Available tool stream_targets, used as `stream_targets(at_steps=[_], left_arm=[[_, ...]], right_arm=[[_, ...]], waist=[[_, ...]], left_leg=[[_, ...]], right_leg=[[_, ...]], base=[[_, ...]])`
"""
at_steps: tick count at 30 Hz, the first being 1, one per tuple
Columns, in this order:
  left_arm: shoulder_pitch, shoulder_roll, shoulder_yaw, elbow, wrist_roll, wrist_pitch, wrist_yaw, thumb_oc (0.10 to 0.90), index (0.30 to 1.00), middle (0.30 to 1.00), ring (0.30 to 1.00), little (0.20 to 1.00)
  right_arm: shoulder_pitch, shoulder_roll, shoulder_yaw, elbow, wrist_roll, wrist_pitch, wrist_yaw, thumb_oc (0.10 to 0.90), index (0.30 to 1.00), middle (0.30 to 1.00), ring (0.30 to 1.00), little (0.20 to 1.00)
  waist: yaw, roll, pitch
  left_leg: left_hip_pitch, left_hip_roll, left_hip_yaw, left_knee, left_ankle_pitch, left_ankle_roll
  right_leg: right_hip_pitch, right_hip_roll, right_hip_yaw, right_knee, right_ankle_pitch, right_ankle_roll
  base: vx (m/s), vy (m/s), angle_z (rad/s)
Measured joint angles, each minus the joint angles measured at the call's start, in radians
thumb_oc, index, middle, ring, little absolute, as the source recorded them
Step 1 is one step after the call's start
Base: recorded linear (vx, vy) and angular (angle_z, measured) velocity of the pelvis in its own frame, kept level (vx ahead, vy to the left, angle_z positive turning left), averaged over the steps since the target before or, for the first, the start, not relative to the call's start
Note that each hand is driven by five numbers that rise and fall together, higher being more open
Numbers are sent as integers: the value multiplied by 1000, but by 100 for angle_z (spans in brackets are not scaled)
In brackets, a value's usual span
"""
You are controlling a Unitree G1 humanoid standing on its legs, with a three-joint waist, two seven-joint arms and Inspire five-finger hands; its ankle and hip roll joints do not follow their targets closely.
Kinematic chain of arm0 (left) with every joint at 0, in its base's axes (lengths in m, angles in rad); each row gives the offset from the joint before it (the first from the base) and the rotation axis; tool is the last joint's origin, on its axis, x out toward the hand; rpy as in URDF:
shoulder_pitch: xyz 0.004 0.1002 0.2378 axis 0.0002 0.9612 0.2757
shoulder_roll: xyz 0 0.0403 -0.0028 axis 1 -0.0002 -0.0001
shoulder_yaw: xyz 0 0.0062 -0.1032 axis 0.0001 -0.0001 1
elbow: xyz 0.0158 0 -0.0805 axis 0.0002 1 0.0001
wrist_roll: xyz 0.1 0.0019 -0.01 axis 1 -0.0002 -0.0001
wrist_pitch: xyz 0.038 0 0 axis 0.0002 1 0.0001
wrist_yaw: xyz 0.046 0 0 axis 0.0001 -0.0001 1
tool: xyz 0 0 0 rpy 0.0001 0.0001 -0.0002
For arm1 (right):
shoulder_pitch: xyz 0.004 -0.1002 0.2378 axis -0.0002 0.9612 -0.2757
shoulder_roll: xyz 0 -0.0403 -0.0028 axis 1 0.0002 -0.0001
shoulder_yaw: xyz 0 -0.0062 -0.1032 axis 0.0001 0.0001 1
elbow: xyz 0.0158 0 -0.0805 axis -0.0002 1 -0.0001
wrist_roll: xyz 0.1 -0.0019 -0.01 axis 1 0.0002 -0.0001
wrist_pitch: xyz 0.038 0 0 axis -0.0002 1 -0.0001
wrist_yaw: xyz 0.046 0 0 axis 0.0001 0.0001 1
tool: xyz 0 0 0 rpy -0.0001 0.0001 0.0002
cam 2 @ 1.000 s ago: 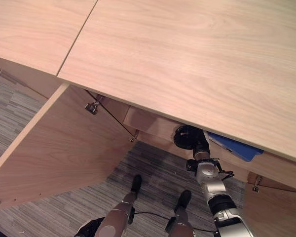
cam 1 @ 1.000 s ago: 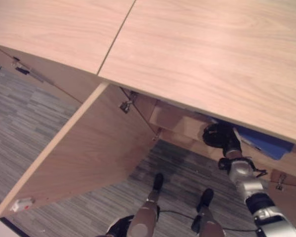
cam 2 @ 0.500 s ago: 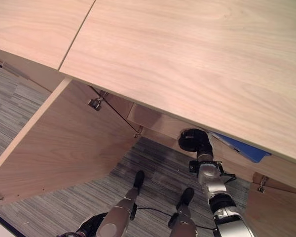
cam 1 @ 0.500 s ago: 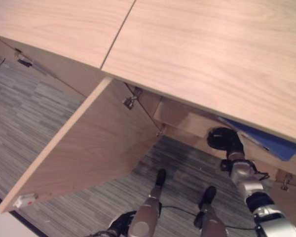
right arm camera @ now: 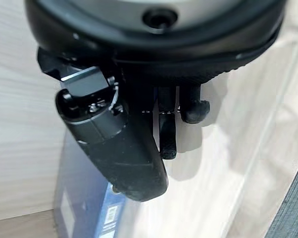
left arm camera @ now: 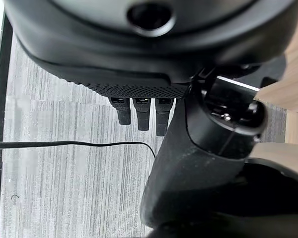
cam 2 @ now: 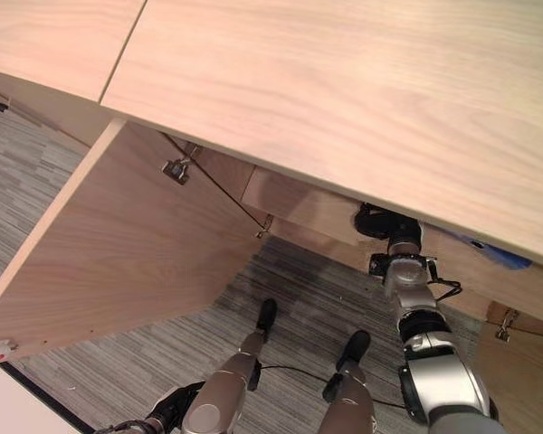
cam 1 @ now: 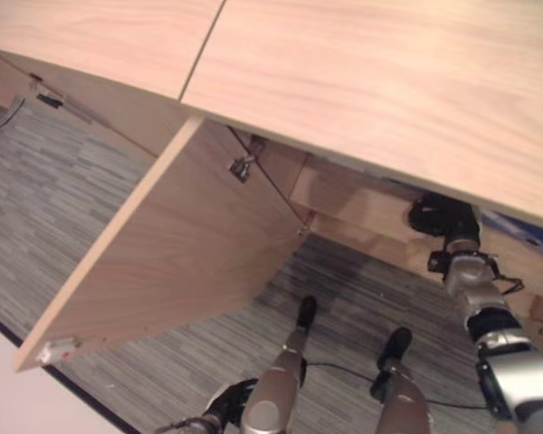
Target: Put the empty folder in the office cabinet
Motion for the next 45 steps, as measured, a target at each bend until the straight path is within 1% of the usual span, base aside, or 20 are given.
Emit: stream_targets(at_steps=[4, 6, 10, 14, 17, 18, 19, 20, 22, 25, 28, 32, 34, 39, 43, 45], left_arm=[[0, 6, -9, -8, 0, 0, -2, 800, 900, 900, 900, 900], [0, 21, -31, -21, -1, -2, -4, 800, 900, 900, 900, 900], [0, 31, -39, -30, 0, -15, -7, 800, 900, 900, 900, 900], [0, 34, -46, -48, 0, -15, -7, 800, 900, 900, 900, 900], [0, 32, -50, -57, 0, -15, -10, 800, 900, 900, 900, 900], [0, 32, -50, -60, 0, -17, -10, 800, 900, 900, 900, 900], [0, 32, -49, -59, 0, -19, -10, 800, 900, 900, 900, 900], [0, 32, -49, -59, -1, -19, -11, 800, 900, 900, 900, 900], [-1, 32, -47, -57, -1, -14, -13, 800, 900, 900, 900, 900], [-2, 33, -47, -59, -1, -17, -15, 800, 900, 900, 900, 900], [-2, 33, -44, -58, -1, -15, -20, 800, 900, 900, 900, 900], [-2, 33, -44, -57, -1, -15, -21, 800, 900, 900, 900, 900], [-2, 33, -44, -57, -1, -16, -21, 800, 900, 900, 900, 900], [-2, 33, -45, -56, -1, -16, -22, 800, 900, 900, 900, 900], [-2, 34, -35, -45, -1, -14, -22, 800, 900, 900, 900, 900], [-2, 34, -34, -40, -1, -14, -23, 800, 900, 900, 900, 900]], right_arm=[[-15, -20, 1, 22, 10, 0, 12, 400, 300, 300, 300, 300], [-38, -25, 2, 67, 21, 0, 19, 400, 300, 300, 300, 300], [-94, -41, 19, 140, 21, 4, 32, 400, 300, 300, 300, 300], [-142, -77, 44, 166, 21, 20, 41, 400, 300, 300, 300, 300], [-186, -132, 73, 188, 20, 61, 44, 400, 300, 300, 300, 300], [-204, -159, 91, 213, 18, 80, 44, 400, 300, 300, 300, 300], [-204, -173, 93, 215, 18, 88, 42, 400, 300, 300, 300, 300], [-208, -190, 98, 216, 18, 94, 41, 400, 300, 300, 300, 300], [-217, -225, 127, 216, 13, 114, 41, 400, 300, 300, 300, 300], [-224, -250, 128, 227, -3, 129, 41, 400, 300, 300, 300, 300], [-255, -264, 148, 275, -12, 144, 43, 400, 300, 300, 300, 300], [-260, -265, 165, 282, -14, 156, 45, 400, 300, 300, 300, 300], [-260, -265, 190, 286, -15, 172, 55, 400, 300, 300, 300, 300], [-260, -260, 206, 282, -18, 173, 71, 400, 300, 300, 300, 300], [-253, -243, 211, 279, -18, 173, 80, 400, 300, 300, 300, 300], [-229, -242, 205, 238, -18, 174, 78, 400, 300, 300, 300, 300]], waist=[[2, 1, -1], [2, 2, -1], [11, 4, -2], [16, 15, -8], [20, 31, -11], [23, 35, -12], [26, 36, -12], [24, 36, -12], [27, 36, -12], [36, 36, -13], [37, 36, -13], [35, 36, -13], [33, 35, -13], [18, 34, -14], [13, 17, -22], [10, 16, -22]], left_leg=[[-6, -10, -2, 0, 1, -2], [-10, -14, -15, 3, 0, 1], [-24, -19, -15, 7, -1, 2], [-62, -25, -16, 20, -2, 2], [-82, -24, -19, 16, -2, 1], [-84, -24, -19, 8, -10, -8], [-85, -24, -19, 0, -24, -12], [-93, -24, -17, 0, -38, -27], [-99, -26, -15, 3, -45, -27], [-98, -29, -15, 2, -45, -27], [-97, -25, -17, 2, -45, -27], [-91, -25, -17, 3, -45, -27], [-77, -25, -17, 6, -38, -17], [-78, -25, -16, 21, -34, -12], [-77, -25, -15, 22, -26, -2], [-77, -24, -15, 23, -18, 5]], right_leg=[[-19, -13, 3, 32, -9, 4], [-24, -20, 1, 42, -11, 4], [-53, -35, 8, 80, -22, -4], [-102, -45, 19, 112, -23, -6], [-122, -42, 27, 120, -23, -7], [-125, -41, 28, 115, -23, -7], [-125, -40, 29, 107, -23, -7], [-124, -39, 29, 94, -22, -8], [-121, -36, 28, 75, -21, -8], [-120, -28, 50, 62, -21, -7], [-107, -18, 50, 42, -21, -8], [-96, -15, 50, 40, -20, -7], [-80, -14, 50, 39, -17, -4], [-75, -14, 50, 42, -15, -4], [-76, -13, 51, 38, 8, -8], [-76, -12, 51, 38, 9, -8]], base=[[7, -15, 4], [-2, -19, 8], [-1, -5, 2], [5, -6, 4], [17, -13, 12], [25, -4, 10], [32, -10, 14], [32, -14, 13], [32, -15, -2], [35, -17, -6], [0, 0, 0], [5, -2, 1], [0, 0, 0], [2, 2, -1], [2, 6, -2], [9, 15, -2]])
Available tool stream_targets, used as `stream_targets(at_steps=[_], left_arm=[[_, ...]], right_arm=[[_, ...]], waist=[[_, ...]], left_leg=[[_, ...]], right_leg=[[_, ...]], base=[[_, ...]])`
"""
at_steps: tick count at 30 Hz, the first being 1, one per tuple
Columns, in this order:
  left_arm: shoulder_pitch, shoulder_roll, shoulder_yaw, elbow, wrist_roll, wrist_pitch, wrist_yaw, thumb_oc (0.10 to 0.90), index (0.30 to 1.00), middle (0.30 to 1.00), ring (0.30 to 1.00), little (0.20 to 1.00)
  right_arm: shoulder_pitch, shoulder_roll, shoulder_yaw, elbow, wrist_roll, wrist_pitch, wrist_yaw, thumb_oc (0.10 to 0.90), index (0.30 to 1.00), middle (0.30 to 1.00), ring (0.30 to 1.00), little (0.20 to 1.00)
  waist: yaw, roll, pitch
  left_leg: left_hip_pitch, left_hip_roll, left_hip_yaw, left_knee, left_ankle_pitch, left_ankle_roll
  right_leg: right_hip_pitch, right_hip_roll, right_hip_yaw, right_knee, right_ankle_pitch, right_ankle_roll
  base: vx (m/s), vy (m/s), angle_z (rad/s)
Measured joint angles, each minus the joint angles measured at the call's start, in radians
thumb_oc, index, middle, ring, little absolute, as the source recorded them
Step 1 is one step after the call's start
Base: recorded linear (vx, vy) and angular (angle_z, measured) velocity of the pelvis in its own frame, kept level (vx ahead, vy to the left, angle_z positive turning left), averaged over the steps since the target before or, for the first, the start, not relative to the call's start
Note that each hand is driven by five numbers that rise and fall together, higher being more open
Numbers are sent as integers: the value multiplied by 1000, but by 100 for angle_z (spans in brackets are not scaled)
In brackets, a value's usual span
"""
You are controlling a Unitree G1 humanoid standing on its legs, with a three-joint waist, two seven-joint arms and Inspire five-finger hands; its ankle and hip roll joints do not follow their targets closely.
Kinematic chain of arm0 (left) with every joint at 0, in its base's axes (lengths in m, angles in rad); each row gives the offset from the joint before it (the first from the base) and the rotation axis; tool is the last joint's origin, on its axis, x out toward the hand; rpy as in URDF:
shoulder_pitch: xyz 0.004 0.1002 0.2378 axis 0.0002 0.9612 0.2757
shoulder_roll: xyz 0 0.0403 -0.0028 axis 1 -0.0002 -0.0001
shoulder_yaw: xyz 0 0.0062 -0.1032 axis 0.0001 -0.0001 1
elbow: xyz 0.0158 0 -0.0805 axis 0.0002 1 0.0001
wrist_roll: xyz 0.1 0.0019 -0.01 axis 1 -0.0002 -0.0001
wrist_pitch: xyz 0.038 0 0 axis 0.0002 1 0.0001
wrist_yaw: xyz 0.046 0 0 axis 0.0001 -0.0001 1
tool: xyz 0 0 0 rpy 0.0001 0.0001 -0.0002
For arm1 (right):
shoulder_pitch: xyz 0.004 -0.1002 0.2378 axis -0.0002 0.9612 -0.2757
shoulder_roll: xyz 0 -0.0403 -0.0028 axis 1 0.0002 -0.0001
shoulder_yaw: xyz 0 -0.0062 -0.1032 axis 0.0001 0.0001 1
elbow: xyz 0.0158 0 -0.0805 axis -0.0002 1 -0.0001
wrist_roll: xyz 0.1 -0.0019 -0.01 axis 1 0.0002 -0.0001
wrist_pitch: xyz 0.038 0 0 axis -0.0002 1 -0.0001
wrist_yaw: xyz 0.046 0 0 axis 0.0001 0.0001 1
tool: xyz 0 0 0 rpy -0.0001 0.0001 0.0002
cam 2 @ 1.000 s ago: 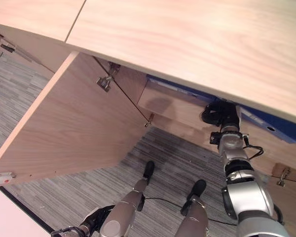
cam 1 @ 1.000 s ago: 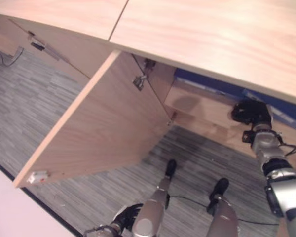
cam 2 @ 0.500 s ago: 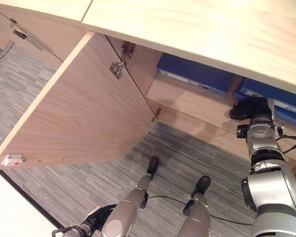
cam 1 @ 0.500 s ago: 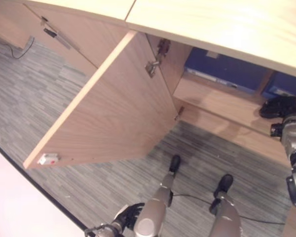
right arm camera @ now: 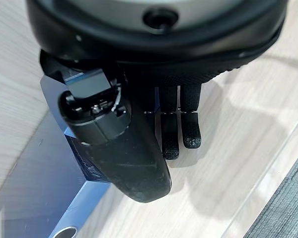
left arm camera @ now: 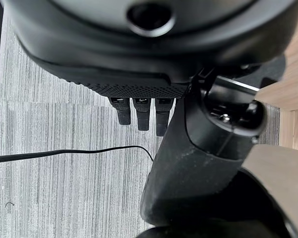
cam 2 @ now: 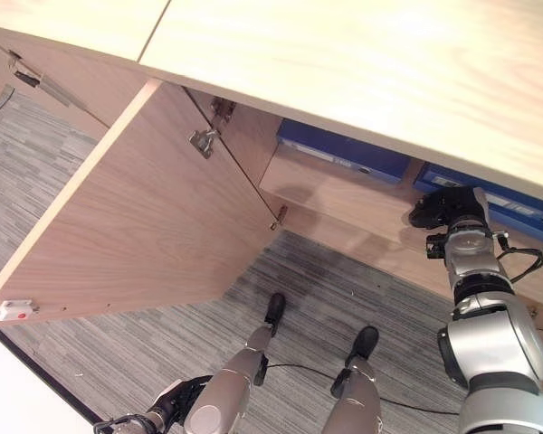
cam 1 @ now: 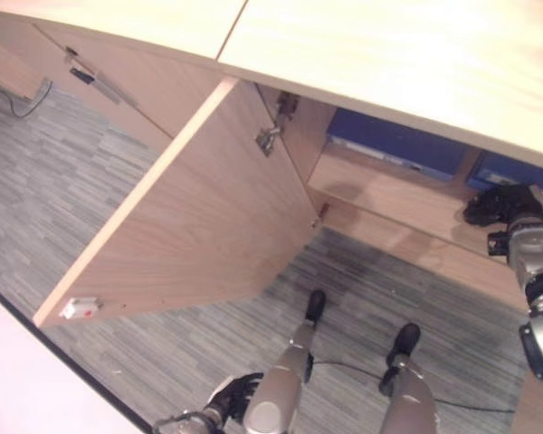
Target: Put the empty folder in the office cabinet
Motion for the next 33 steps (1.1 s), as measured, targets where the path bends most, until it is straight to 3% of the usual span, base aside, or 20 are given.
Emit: stream_targets(at_steps=[2, 8, 10, 13, 14, 15, 16, 19, 22, 27, 33], left_arm=[[0, -3, 7, 4, 0, 1, 0, 800, 900, 900, 900, 900], [-29, -12, 44, 65, 0, 24, -5, 800, 900, 900, 900, 900], [-28, -11, 76, 79, 1, 28, -5, 800, 900, 900, 900, 900], [-28, -7, 104, 109, 1, 45, -1, 800, 900, 900, 900, 900], [-20, 1, 124, 129, 1, 47, -8, 800, 900, 900, 900, 900], [-20, 0, 135, 144, 1, 48, -8, 800, 900, 900, 900, 900], [-15, 1, 137, 150, 1, 49, -7, 800, 900, 900, 900, 900], [23, 8, 172, 168, 1, 65, -4, 800, 900, 900, 900, 900], [40, 9, 201, 192, 3, 84, -4, 800, 900, 900, 900, 900], [85, -4, 203, 224, 13, 96, 1, 800, 900, 900, 900, 900], [123, -10, 214, 231, 10, 113, 4, 800, 900, 900, 900, 900]], right_arm=[[37, 1, -6, -71, 5, 2, -13, 400, 300, 300, 300, 300], [266, 49, -55, -528, 18, -38, -36, 400, 300, 300, 300, 300], [376, 83, -117, -718, 17, -87, -36, 400, 300, 300, 300, 300], [459, 137, -150, -854, 17, -135, -23, 400, 300, 300, 300, 300], [512, 182, -173, -898, 17, -147, -10, 400, 300, 300, 300, 300], [549, 196, -193, -939, 17, -150, 1, 400, 300, 300, 300, 300], [572, 203, -197, -956, 17, -158, 10, 400, 300, 300, 300, 300], [700, 297, -215, -1003, 18, -163, 59, 400, 300, 300, 300, 300], [829, 361, -216, -1024, 38, -161, 99, 400, 300, 300, 300, 300], [986, 378, -166, -1017, 39, -124, 169, 400, 300, 300, 300, 300], [1031, 385, -127, -996, 58, -109, 201, 400, 300, 300, 300, 300]], waist=[[-16, -3, -1], [-52, -32, -3], [-53, -54, -6], [-72, -98, -27], [-76, -128, -41], [-76, -140, -47], [-76, -148, -51], [-98, -206, -82], [-135, -241, -109], [-183, -254, -178], [-211, -247, -222]], left_leg=[[0, 0, 1, 1, 6, 1], [35, 15, 30, -4, 47, 16], [54, 20, 32, -5, 38, 15], [69, 24, 42, -6, 29, 15], [85, 27, 53, -9, 19, 12], [99, 27, 55, -12, 16, 11], [111, 27, 55, -18, 16, 12], [166, 33, 81, -23, -9, 7], [216, 35, 107, -24, -36, 0], [286, 47, 153, -25, -64, 2], [334, 71, 181, -25, -74, -7]], right_leg=[[2, 4, 1, -5, 4, 2], [43, 30, 19, -58, 43, -1], [72, 38, 19, -83, 44, -1], [95, 43, 14, -104, 43, -1], [112, 47, 21, -123, 47, -2], [129, 49, 24, -135, 49, -1], [140, 49, 23, -142, 50, -1], [196, 58, 37, -185, 56, -1], [250, 65, 59, -226, 67, 3], [310, 73, 96, -269, 78, 0], [343, 93, 120, -276, 78, -9]], base=[[15, 27, -7], [19, 23, -14], [23, 11, -5], [40, 6, -3], [74, -5, -10], [95, -3, -12], [76, 2, -6], [81, 0, -23], [105, 7, -23], [81, 2, -30], [28, -20, -16]])
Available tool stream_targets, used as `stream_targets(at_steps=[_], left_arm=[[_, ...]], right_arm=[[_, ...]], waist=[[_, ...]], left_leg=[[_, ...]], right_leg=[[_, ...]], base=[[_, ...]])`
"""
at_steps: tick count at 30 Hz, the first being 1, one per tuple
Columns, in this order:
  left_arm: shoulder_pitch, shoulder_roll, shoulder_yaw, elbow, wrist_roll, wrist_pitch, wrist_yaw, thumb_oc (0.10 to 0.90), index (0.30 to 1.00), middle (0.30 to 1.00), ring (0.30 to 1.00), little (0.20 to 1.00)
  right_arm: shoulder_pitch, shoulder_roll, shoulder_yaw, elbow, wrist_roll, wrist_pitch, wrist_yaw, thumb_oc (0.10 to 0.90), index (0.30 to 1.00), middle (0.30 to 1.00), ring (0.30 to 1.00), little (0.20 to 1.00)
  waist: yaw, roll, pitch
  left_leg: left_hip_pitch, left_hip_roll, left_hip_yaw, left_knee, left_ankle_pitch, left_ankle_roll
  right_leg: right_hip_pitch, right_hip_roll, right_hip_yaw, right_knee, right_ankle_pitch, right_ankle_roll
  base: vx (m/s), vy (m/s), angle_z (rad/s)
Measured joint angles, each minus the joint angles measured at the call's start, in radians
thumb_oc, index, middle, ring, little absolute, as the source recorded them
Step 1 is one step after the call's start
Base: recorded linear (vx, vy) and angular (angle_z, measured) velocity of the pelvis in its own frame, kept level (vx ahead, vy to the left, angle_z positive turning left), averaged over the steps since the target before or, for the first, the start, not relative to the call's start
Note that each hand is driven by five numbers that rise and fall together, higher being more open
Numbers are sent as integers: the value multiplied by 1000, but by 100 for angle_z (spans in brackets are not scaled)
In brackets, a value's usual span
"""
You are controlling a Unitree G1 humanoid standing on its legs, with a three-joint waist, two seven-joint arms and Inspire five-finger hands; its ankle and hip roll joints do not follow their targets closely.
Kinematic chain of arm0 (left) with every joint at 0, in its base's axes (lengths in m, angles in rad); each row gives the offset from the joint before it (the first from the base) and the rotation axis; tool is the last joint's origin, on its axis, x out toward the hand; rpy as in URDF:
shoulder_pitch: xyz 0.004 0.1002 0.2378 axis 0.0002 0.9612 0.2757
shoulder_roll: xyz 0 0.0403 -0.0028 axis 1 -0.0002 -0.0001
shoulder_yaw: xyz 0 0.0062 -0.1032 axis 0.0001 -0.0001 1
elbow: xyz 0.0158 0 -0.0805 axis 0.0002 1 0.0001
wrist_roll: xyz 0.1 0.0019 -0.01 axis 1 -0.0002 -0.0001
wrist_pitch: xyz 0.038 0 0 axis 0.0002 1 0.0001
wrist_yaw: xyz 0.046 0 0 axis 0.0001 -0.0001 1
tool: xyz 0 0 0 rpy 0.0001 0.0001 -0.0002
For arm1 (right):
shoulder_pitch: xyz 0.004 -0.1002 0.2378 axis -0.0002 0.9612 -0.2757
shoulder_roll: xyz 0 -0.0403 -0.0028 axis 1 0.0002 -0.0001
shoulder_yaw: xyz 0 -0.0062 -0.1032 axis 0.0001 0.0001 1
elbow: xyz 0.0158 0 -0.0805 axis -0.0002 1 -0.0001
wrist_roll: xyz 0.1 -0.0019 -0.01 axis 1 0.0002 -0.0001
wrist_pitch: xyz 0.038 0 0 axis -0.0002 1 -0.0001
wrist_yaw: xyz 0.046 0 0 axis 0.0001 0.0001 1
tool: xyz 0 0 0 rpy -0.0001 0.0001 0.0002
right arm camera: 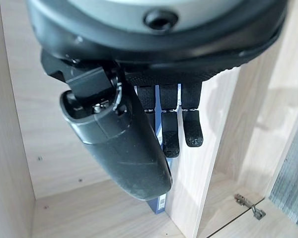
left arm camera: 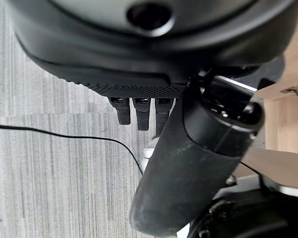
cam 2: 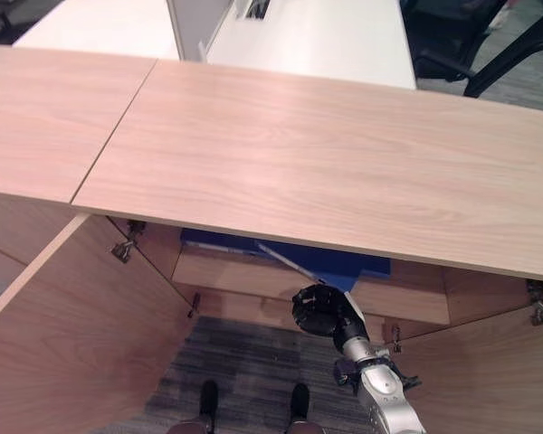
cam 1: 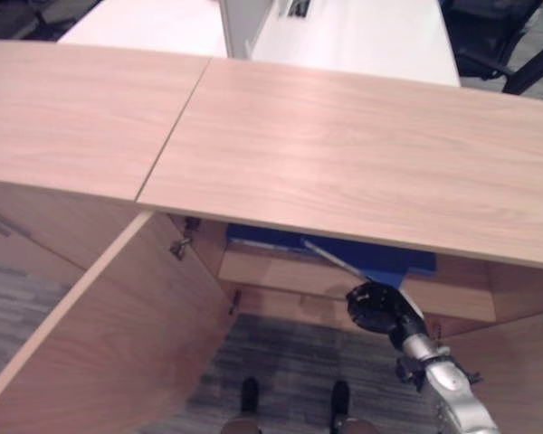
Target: Put the empty folder in the office cabinet
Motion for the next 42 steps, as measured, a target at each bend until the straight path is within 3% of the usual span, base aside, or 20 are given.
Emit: stream_targets(at_steps=[13, 22, 26, 30, 39, 42], left_arm=[[41, -33, -12, 0, -1, -1, 0, 800, 900, 900, 900, 900], [31, -34, -15, -4, -1, -5, 1, 800, 900, 900, 900, 900], [7, -22, -68, -20, 3, -8, 13, 800, 900, 900, 900, 900], [-7, -22, -83, -34, 2, -13, 15, 800, 900, 900, 900, 900], [-67, -14, -142, -103, 2, -35, 16, 800, 900, 900, 900, 900], [-77, -13, -142, -116, -2, -38, 16, 800, 900, 900, 900, 900]], right_arm=[[7, 13, 7, 177, -49, 37, -28, 400, 300, 300, 300, 300], [-60, 35, 23, 197, -62, 38, -73, 400, 300, 300, 300, 300], [-179, 31, 23, 325, -63, 35, -120, 400, 300, 300, 300, 300], [-252, 28, 1, 382, -64, 36, -160, 400, 300, 300, 300, 300], [-508, -12, -39, 534, -62, 25, -230, 400, 300, 300, 300, 300], [-540, -18, -45, 560, -62, 25, -240, 400, 300, 300, 300, 300]], waist=[[5, 41, -78], [50, 42, -80], [77, 45, -77], [110, 59, -51], [167, 113, 72], [168, 118, 102]], left_leg=[[8, 17, -2, -4, -5, -11], [-31, 16, -42, -4, 14, -10], [-69, 16, -71, -3, 23, -15], [-99, 13, -102, 0, 37, -18], [-162, -2, -156, 1, 69, -13], [-166, -8, -162, 1, 71, -11]], right_leg=[[7, 16, 4, -7, -2, -5], [-9, 18, -25, -3, -1, -6], [-30, 20, -61, -2, -1, -7], [-40, 20, -82, -1, 2, -3], [-79, 11, -132, 19, 0, -3], [-79, 4, -146, 27, -3, -6]], base=[[-1, -12, -1], [-18, -5, 13], [-50, -8, 20], [-26, 4, 21], [-47, 16, 17], [-41, 7, 16]])
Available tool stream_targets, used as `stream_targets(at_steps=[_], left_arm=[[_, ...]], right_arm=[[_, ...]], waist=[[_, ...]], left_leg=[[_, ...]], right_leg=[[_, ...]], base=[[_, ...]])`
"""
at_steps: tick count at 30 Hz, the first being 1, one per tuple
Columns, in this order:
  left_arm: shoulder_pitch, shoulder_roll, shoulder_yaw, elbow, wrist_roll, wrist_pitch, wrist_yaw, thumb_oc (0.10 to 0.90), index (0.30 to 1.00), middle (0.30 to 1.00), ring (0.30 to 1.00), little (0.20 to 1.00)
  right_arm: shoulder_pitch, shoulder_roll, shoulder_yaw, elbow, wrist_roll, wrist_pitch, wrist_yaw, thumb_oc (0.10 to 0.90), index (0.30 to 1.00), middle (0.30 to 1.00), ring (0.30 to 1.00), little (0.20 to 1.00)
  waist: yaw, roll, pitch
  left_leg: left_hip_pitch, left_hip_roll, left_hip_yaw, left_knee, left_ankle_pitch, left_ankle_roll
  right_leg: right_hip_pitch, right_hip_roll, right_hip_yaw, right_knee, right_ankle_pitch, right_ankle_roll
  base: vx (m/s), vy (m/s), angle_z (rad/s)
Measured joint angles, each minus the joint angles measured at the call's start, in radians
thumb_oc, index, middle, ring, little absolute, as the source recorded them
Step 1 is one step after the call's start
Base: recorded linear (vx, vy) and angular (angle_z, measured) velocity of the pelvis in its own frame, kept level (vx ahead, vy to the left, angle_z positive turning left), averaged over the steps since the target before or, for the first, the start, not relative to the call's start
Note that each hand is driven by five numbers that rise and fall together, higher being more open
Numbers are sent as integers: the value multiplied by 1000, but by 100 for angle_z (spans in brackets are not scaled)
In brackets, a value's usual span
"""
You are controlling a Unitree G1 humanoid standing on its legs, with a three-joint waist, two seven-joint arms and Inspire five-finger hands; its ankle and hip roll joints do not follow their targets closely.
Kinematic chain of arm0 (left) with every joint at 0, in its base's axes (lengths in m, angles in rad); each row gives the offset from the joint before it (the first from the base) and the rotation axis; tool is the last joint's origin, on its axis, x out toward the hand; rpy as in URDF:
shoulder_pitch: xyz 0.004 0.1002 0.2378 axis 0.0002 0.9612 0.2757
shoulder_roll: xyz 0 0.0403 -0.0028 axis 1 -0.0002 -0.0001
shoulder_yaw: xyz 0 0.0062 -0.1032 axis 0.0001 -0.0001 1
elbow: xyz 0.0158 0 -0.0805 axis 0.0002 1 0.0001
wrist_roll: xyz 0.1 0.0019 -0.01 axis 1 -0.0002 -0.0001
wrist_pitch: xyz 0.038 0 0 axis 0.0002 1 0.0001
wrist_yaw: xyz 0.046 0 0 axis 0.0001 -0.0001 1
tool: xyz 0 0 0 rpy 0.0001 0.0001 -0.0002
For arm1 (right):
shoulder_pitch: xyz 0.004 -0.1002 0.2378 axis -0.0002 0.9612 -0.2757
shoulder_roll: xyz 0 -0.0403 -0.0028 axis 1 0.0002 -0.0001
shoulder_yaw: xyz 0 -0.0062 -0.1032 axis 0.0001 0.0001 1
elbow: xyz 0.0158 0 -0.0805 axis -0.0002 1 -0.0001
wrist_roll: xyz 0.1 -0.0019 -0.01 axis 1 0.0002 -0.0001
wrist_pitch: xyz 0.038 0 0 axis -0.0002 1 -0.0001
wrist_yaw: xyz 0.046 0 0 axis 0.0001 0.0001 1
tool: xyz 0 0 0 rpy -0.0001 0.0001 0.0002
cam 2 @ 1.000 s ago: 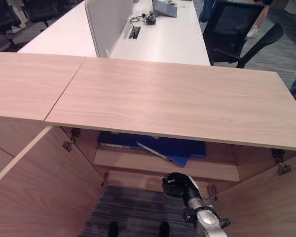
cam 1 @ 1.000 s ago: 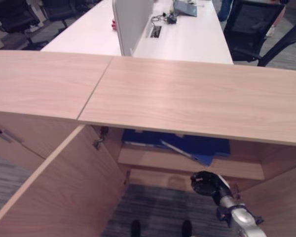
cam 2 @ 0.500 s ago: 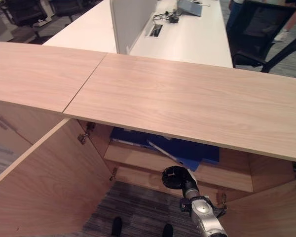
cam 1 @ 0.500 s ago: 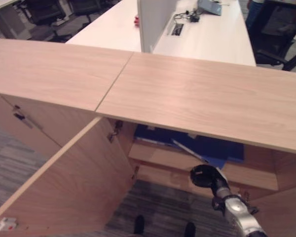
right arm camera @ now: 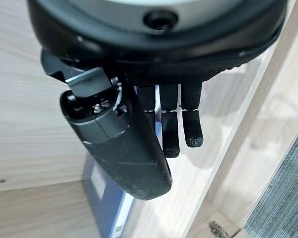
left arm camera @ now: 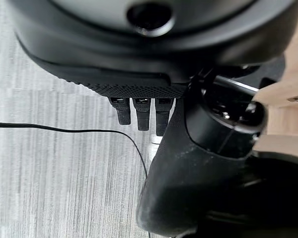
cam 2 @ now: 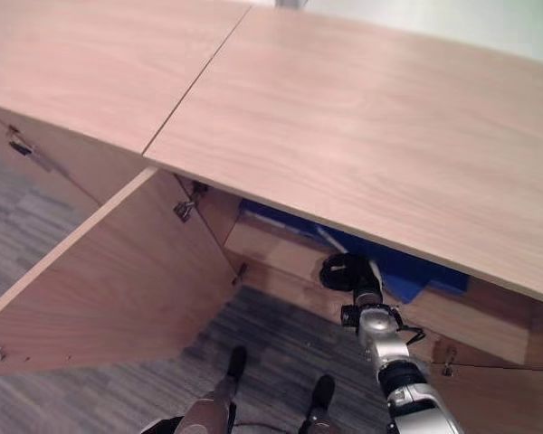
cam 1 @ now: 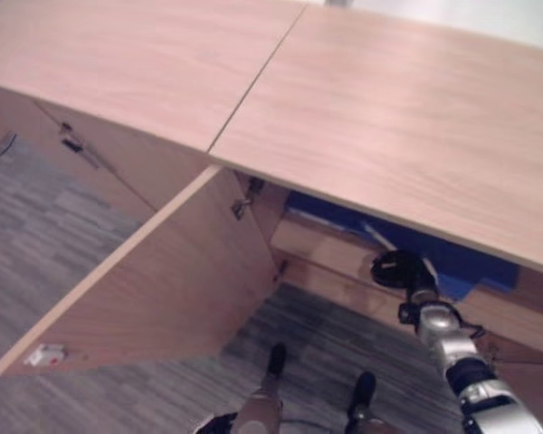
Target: Put the empty folder in the office cabinet
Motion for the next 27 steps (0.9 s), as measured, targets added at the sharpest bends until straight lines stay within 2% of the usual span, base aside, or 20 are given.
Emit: stream_targets(at_steps=[6, 10, 13, 19, 23, 27], left_arm=[[-20, 13, -12, -19, -8, -18, 1, 800, 900, 900, 900, 900], [-39, 19, -30, -43, -9, -31, 2, 800, 900, 900, 900, 900], [-39, 19, -35, -56, -9, -32, 1, 800, 900, 900, 900, 900], [-40, 20, -46, -62, -9, -39, 0, 800, 900, 900, 900, 900], [-42, 20, -67, -75, -42, -39, -2, 800, 900, 900, 900, 900], [-43, 23, -72, -91, -45, -39, -2, 800, 900, 900, 900, 900]], right_arm=[[-55, -3, 1, 54, 2, -2, -19, 400, 300, 300, 300, 300], [-120, -24, 0, 132, 3, -1, -29, 400, 300, 300, 300, 300], [-134, -35, -10, 142, 4, -5, -35, 400, 300, 300, 300, 300], [-205, -53, -10, 192, 4, -7, -39, 400, 300, 300, 300, 300], [-258, -79, -30, 248, 14, -26, -42, 400, 300, 300, 300, 300], [-287, -102, -29, 296, 22, -46, -38, 400, 300, 300, 300, 300]], waist=[[20, 9, 37], [32, 31, 81], [48, 40, 89], [51, 48, 97], [51, 61, 114], [54, 63, 120]], left_leg=[[-21, -10, -5, 0, 3, 4], [-39, -18, -20, 0, 8, 8], [-52, -20, -23, 1, 11, 7], [-61, -23, -23, 1, 11, 8], [-76, -32, -25, 2, 18, 11], [-96, -37, -28, 12, 21, 11]], right_leg=[[-37, -16, -7, 47, -25, 5], [-60, -26, -15, 80, -43, 9], [-82, -30, -18, 104, -54, 8], [-108, -45, -17, 146, -79, 12], [-141, -56, -15, 190, -94, 15], [-176, -69, -14, 239, -115, 14]], base=[[-53, 9, 5], [-22, -7, 10], [-14, -5, 3], [-5, 0, 0], [-30, -8, 4], [-10, -3, 2]])
